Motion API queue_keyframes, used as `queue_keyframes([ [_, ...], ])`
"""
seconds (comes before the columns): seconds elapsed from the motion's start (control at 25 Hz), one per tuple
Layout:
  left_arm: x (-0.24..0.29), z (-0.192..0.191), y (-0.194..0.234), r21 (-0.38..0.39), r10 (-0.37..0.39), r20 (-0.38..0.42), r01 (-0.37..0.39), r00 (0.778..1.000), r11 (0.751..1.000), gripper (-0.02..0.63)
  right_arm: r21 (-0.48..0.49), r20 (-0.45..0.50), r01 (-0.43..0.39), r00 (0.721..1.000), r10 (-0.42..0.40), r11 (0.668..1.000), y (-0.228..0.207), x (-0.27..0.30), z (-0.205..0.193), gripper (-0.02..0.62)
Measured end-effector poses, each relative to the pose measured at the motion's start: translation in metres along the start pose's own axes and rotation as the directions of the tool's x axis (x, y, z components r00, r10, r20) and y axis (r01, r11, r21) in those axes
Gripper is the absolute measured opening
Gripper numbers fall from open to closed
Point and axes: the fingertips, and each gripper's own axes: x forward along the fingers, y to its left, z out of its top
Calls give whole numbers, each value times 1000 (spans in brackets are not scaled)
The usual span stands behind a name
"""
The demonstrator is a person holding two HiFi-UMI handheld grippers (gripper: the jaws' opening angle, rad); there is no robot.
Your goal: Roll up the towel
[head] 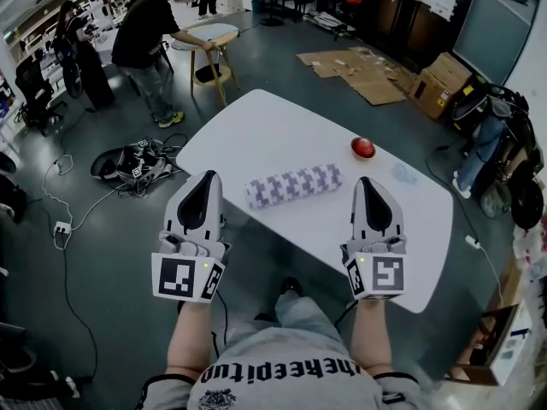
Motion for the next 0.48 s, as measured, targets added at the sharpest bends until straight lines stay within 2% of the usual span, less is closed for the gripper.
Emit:
queue_keyframes([
  [0.32, -7, 7, 14, -8, 3, 3, -3, 1000, 1000, 5, -4, 2, 4, 1000, -4, 1000, 13, 2, 9, 2],
  [0.48, -1, 6, 9, -11, 6, 3, -6, 1000, 1000, 6, -2, -2, 12, 1000, -12, 1000, 4, 4, 8, 2],
])
